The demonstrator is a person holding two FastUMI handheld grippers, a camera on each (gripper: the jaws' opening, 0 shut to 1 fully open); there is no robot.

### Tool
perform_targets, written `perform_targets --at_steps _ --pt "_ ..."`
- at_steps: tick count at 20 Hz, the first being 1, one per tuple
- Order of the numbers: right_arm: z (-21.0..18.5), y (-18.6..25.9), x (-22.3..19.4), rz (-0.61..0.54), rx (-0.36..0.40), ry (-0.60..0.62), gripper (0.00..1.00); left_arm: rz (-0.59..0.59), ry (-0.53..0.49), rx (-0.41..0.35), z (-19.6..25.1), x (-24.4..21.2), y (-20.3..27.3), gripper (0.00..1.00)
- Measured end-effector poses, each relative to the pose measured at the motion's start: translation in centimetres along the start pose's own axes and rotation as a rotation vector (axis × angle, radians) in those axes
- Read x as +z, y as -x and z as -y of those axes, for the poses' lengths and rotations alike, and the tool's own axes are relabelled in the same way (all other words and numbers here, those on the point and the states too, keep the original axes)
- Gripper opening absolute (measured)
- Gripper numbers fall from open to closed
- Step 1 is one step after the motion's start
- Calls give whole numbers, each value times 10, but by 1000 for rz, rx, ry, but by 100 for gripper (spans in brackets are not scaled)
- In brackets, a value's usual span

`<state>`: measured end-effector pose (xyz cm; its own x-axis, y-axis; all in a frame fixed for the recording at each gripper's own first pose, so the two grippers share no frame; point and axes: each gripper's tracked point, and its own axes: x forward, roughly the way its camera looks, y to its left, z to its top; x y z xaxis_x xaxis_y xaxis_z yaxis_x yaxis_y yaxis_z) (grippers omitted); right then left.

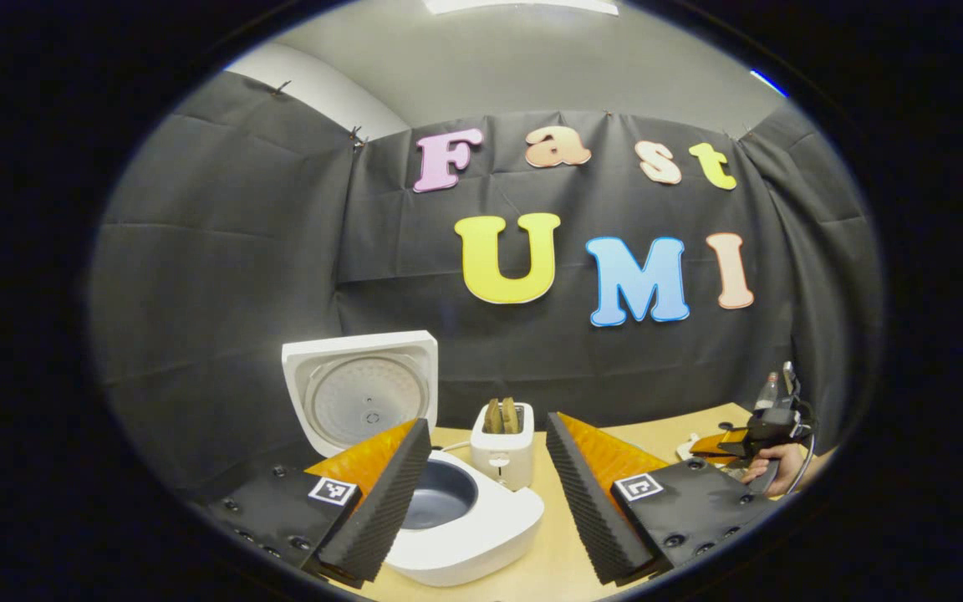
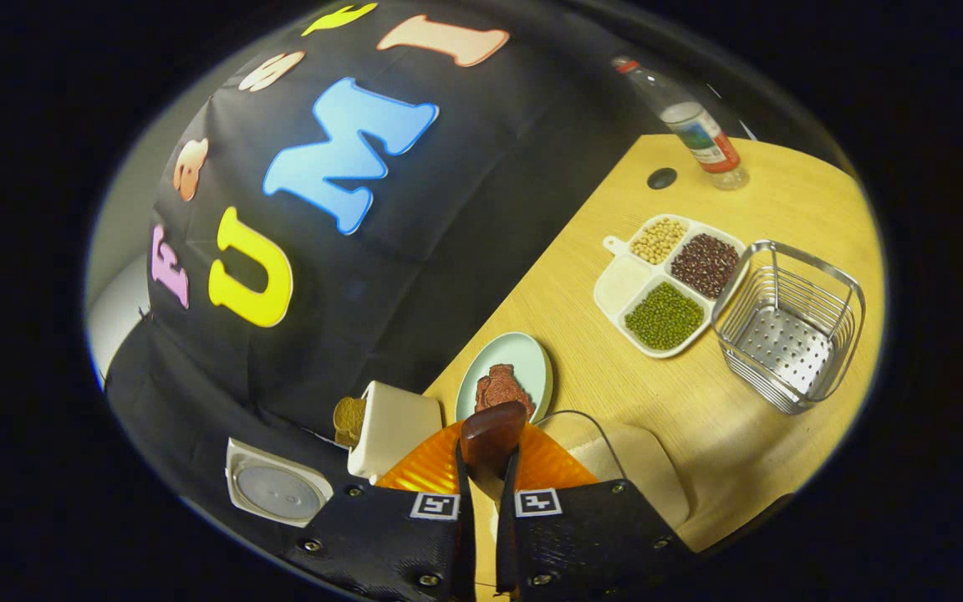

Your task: Close the left gripper, press the button to open the rice cooker; take a wooden spoon from the chopstick holder with the right hand, scoop a spoonful of rice and pour it into the rice cooker, then put the wooden spoon back into the chopstick holder.

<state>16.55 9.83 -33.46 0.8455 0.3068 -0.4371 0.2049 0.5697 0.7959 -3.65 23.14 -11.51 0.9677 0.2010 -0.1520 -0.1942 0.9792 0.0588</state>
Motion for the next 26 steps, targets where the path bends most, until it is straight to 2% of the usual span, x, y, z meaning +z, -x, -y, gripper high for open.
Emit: perform_targets --at_steps 5,6,7,8,12,15,16,20,26 --pt "-20 26 24 31 86 -130 10 13 2 -10 8 5 1 93" --pt "-28 31 30 39 107 -150 10 14 5 -15 10 4 1 99" --pt "-37 36 34 46 129 -166 10 14 7 -20 13 3 1 96" --pt "-45 41 38 49 147 -175 10 13 7 -23 14 2 1 99" --pt "-75 62 44 59 206 -169 10 3 11 -44 22 -4 -1 99" --pt "-99 69 43 53 264 -231 10 -5 2 -52 23 -8 -1 96" --pt "-107 70 40 49 280 -248 10 -4 0 -51 22 -8 1 93" --pt "-143 76 24 4 339 -287 10 -4 -8 -41 13 -9 7 93" --pt "-187 58 -4 -68 367 -252 10 -8 -39 -22 1 -17 14 93"
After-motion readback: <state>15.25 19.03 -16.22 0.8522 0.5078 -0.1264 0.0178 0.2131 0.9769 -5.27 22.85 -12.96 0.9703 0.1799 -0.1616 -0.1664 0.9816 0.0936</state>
